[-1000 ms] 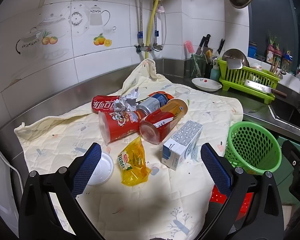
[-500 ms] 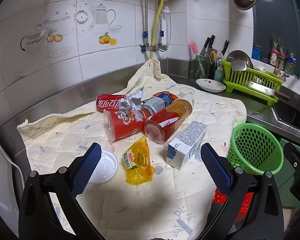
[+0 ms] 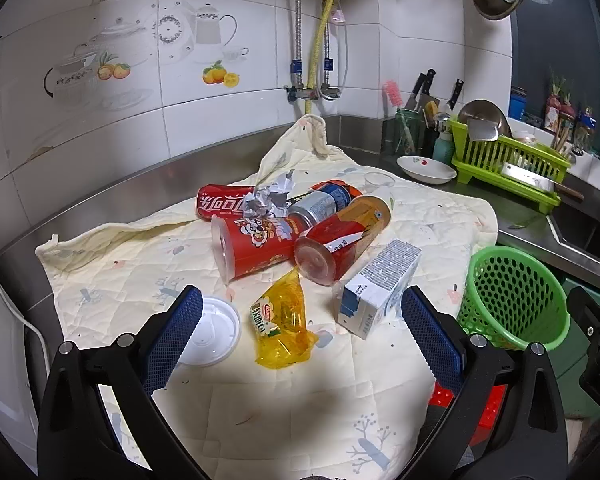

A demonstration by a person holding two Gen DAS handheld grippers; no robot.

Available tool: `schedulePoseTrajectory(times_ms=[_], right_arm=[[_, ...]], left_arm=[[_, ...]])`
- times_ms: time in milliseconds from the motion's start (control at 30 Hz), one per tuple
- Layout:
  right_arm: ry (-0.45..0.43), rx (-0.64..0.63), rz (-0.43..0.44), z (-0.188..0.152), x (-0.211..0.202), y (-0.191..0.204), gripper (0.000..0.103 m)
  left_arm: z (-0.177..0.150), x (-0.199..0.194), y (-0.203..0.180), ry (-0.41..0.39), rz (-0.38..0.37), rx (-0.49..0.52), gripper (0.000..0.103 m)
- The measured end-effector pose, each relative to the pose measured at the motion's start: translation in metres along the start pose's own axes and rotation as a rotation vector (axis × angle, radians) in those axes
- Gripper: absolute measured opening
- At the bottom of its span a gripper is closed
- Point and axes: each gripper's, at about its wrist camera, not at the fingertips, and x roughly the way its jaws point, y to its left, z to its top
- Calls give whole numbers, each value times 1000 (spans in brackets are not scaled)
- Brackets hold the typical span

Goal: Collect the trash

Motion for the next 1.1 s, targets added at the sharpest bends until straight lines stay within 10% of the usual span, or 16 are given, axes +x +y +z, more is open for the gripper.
schedulePoseTrajectory(times_ms=[1100], right_arm=[[3, -32, 13, -1, 3, 12, 97]], left_arm=[[-2, 3, 15, 18, 44, -35, 98]])
